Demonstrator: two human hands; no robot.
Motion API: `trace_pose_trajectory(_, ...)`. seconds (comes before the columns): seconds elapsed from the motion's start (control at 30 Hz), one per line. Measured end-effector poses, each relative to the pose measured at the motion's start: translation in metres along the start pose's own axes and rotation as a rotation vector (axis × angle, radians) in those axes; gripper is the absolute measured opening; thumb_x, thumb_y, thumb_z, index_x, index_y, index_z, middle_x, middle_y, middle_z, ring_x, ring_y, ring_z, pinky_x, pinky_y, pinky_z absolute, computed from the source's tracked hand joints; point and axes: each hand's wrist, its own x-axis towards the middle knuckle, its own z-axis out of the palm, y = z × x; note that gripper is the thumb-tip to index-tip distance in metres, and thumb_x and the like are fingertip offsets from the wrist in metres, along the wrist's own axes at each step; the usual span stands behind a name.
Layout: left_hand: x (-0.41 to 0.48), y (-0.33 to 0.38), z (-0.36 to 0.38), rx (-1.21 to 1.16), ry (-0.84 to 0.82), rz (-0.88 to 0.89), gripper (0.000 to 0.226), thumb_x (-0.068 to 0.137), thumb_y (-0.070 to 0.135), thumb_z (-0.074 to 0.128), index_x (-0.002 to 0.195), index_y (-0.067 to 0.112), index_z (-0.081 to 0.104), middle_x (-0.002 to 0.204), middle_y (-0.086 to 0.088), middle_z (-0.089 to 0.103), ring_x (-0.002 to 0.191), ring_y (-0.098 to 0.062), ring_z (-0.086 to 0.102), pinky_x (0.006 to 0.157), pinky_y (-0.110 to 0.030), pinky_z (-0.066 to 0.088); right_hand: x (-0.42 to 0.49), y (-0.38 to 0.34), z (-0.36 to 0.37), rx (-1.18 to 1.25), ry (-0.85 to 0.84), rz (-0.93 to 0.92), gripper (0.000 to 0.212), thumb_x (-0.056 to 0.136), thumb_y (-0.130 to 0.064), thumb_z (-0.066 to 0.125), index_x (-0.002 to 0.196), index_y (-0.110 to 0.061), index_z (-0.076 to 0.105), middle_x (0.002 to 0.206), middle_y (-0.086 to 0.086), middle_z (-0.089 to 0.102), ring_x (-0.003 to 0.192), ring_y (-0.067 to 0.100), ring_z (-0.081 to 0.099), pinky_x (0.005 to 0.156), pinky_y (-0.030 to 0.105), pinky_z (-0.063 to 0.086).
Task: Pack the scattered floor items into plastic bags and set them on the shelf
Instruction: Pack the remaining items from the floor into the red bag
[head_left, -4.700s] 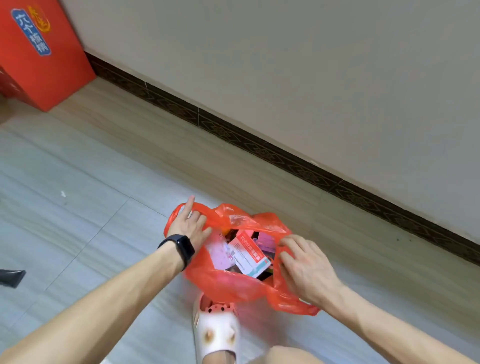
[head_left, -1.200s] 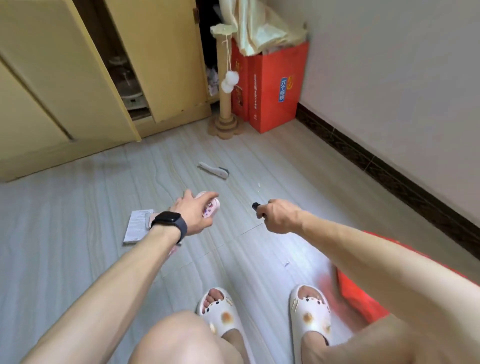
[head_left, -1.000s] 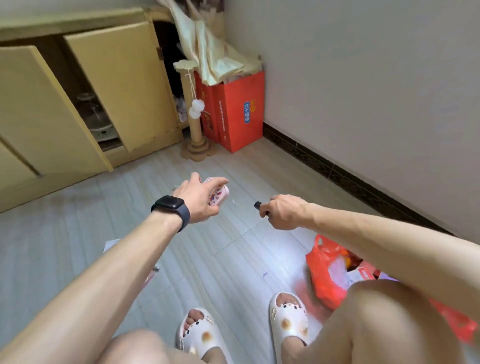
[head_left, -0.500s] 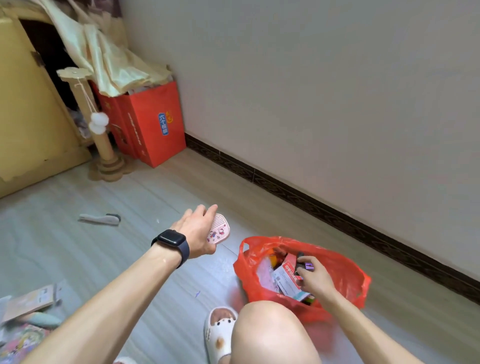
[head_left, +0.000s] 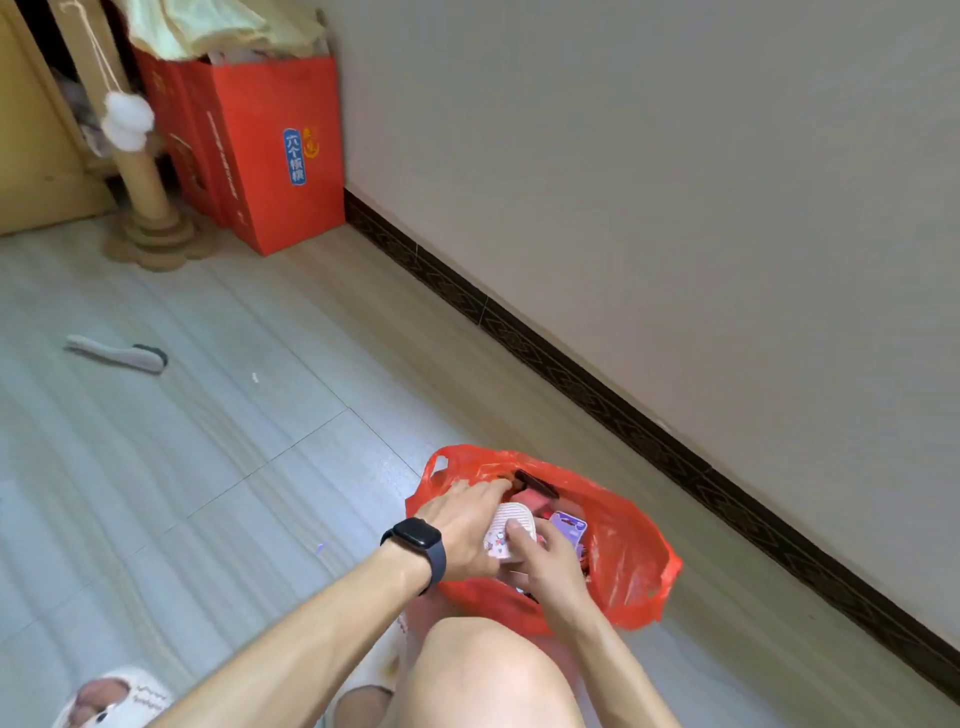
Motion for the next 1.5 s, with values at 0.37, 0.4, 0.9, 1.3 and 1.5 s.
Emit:
trace_pose_trajectory(0.37, 0.031, -0.055, 0.059, 0.599, -0.291, 0.051, 0.049, 0.101, 0.045, 0.033, 0.132, 0.018, 0.059, 0.154, -0.006, 0.033, 0.146, -0.029, 0.015, 0.118, -0.054, 0.006, 0.051, 0.020, -0.043, -0.356, 0.224, 0.063, 0.032, 0.092, -0.043, 0.057, 0.116, -0.021, 0.061, 0.103, -0.001, 0.071, 0.092, 0.019, 0.070, 0.081, 0.044, 0.059)
trace_pose_trajectory(0.4, 0.033, -0.056, 0.059, 0.633, -0.301, 0.075, 0.046, 0.102, 0.042, 0.035, 0.131, 0.017, 0.060, 0.150, -0.005, 0.040, 0.145, -0.028, 0.018, 0.118, -0.053, 0.004, 0.058, 0.016, -0.044, -0.590, 0.196, 0.011, 0.039, 0.087, -0.050, 0.056, 0.116, -0.025, 0.064, 0.106, -0.003, 0.070, 0.096, 0.019, 0.069, 0.084, 0.043, 0.058)
trace_pose_trajectory(0.9, 0.053, -0.099, 0.038, 0.789, -0.256, -0.137, 0.076, 0.101, 0.028, 0.037, 0.150, 0.040, -0.020, 0.159, -0.010, -0.026, 0.143, -0.042, -0.024, 0.111, -0.066, -0.014, 0.060, 0.007, -0.097, -1.744, -0.219, 0.110, 0.108, 0.079, -0.077, 0.052, 0.158, -0.028, -0.004, 0.163, 0.017, -0.011, 0.150, 0.041, 0.008, 0.115, 0.047, 0.028)
trace_pose_trajectory(1.3, 0.010, -0.067, -0.078, 1.089, -0.191, -0.305, 0.045, 0.105, 0.035, 0.024, 0.150, 0.039, 0.026, 0.160, -0.006, -0.023, 0.142, -0.047, -0.023, 0.101, -0.075, -0.018, 0.010, -0.077, -0.110, -1.815, -0.099, -0.027, 0.104, 0.078, -0.058, 0.058, 0.156, -0.040, -0.008, 0.166, 0.004, -0.009, 0.153, 0.025, -0.001, 0.122, 0.043, 0.017)
trace_pose_trajectory(1.5, -0.025, -0.027, -0.082, 0.743, -0.189, -0.120, 0.059, 0.092, 0.033, 0.049, 0.147, 0.044, 0.033, 0.162, -0.006, -0.017, 0.147, -0.033, -0.018, 0.110, -0.070, -0.010, -0.022, -0.071, -0.096, -1.692, -0.199, -0.014, 0.115, 0.064, -0.068, 0.071, 0.156, -0.039, 0.008, 0.162, 0.005, 0.018, 0.149, 0.029, 0.021, 0.118, 0.039, 0.026)
